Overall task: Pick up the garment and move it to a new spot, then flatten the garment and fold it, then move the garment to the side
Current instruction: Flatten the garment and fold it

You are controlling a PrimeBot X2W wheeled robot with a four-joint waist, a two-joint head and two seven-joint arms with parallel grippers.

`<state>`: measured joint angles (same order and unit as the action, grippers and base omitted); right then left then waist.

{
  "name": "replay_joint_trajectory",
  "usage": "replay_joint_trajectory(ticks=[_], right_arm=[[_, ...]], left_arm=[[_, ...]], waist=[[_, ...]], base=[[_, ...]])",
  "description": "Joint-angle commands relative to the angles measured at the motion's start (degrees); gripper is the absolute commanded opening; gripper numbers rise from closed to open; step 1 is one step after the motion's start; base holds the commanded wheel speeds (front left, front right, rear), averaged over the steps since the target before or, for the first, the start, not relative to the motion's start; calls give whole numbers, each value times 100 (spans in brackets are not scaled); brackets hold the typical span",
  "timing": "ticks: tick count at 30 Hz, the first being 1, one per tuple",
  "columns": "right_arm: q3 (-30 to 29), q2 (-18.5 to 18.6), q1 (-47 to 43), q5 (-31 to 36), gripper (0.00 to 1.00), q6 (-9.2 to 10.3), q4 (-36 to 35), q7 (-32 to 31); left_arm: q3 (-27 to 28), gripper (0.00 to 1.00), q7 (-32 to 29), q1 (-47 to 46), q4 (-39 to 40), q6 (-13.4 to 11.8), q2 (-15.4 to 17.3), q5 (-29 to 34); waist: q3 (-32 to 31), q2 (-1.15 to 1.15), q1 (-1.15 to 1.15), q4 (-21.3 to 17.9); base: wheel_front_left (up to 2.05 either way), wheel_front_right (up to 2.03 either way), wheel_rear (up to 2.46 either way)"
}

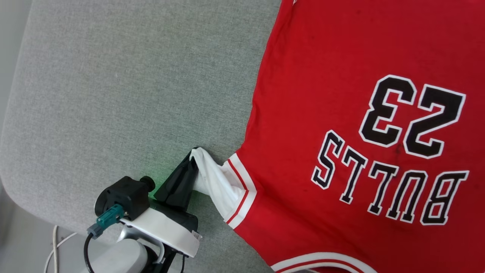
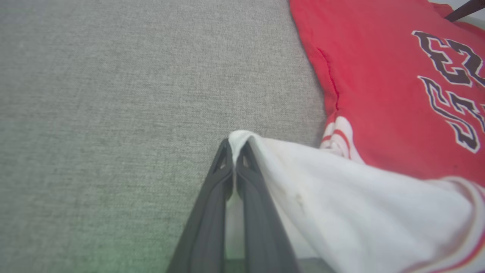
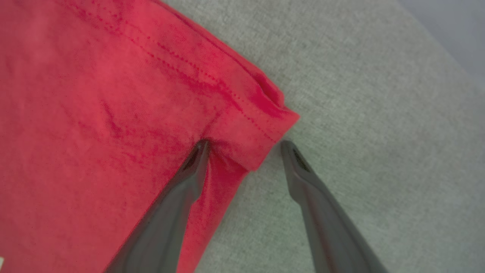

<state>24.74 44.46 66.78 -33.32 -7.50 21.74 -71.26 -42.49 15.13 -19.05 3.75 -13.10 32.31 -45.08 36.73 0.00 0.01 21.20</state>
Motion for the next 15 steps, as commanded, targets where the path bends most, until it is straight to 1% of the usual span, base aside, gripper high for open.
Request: replay_joint_trajectory(ticks=[1,4,5,6,9,15], right_arm=[[292,18,-477,-9,100,2,95,-176],[456,-21,-856,-242,100,-8,74,-227],[444,-29,-911,-288,21,-9,61,-185],[442,-19,-933,-300,0,-9,51,-154],[351,49,-785,-281,0,-5,31,59],[299,-31,-532,-366,0,-3,16,636]], left_arm=[[-20,0,0,-84,-60,29,-60,52],[5,0,-11,-112,-107,57,-127,96],[14,0,-12,-118,-129,75,-144,108],[11,0,-12,-122,-151,91,-161,103],[31,0,-11,-93,-222,127,-160,112],[151,0,-6,167,-330,93,-80,69]], waist=[[155,0,-1,127],[176,0,-1,120],[168,0,-1,112],[146,0,-1,110],[19,0,-1,64],[-521,0,-1,-179]], base=[[0,0,0],[0,0,0],[0,0,0],[0,0,0],[0,0,0],[0,0,0]])
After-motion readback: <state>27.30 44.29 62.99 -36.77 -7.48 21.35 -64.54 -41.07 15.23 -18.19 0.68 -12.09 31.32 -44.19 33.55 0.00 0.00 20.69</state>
